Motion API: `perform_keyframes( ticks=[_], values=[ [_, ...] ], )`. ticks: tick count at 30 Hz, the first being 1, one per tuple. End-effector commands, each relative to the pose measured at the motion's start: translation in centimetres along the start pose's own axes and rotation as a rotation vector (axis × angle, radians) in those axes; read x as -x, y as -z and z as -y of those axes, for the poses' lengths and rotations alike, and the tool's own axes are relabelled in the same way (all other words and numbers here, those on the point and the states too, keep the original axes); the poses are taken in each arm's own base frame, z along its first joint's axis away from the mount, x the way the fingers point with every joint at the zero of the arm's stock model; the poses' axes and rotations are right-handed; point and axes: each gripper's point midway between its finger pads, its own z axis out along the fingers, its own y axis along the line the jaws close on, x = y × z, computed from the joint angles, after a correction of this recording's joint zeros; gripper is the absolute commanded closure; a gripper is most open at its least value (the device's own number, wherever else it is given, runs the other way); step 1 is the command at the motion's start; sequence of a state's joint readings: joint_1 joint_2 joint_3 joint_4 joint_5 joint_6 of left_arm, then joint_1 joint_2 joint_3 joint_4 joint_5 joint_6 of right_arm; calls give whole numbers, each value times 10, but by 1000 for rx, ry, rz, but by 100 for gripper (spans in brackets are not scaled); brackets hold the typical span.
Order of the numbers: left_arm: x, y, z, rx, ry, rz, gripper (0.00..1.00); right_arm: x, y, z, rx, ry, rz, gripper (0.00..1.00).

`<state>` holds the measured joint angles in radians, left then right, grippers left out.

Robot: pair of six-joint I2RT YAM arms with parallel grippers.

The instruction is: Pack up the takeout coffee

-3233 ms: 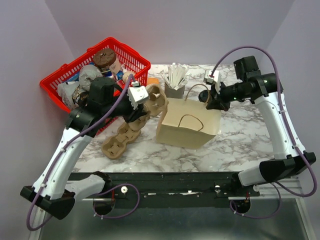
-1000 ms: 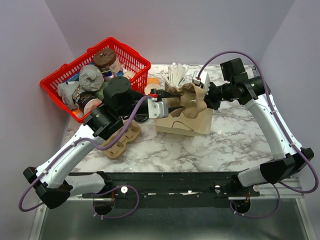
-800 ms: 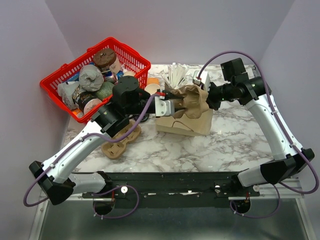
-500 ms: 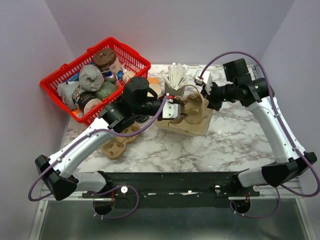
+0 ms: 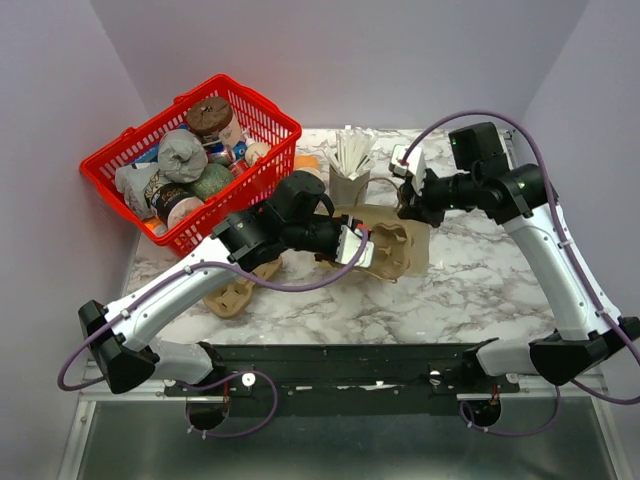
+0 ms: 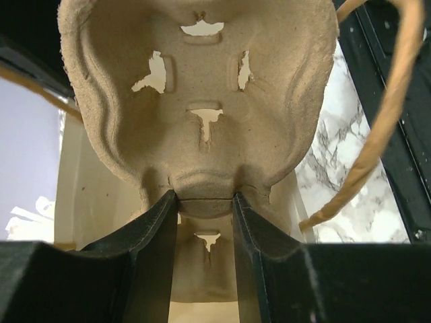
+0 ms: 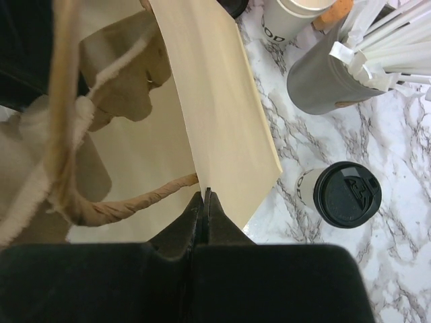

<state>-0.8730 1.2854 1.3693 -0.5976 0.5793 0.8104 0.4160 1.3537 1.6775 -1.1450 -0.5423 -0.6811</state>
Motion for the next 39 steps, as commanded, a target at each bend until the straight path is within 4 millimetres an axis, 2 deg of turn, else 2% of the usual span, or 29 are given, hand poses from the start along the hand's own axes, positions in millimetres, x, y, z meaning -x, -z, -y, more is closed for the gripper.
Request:
perform_keyframes(
  ticks=[1,5,9,22,35,39],
  values=[
    [-14,-5,-6,26,-41,-134,100,1,-2,-12,0,22,-9,100],
    [-20,-11,-13,50,-50,-209,100,1,-4,-17,-12,-9,-13,100],
    [-23,-9,-18,63,-71,-280,100,3,-2,-19,-22,-49,-13,100],
    [-38,8,5,-94,-143,-401,100,-6,-11,-32,38,-128,-35,99],
    [-49,-12,0,-150,-149,-453,100,-1,-9,-39,61,-155,-8,99],
    [-55,-18,-9,-119,-172,-496,100,-2,-10,-41,73,-163,-11,100]
  ],
)
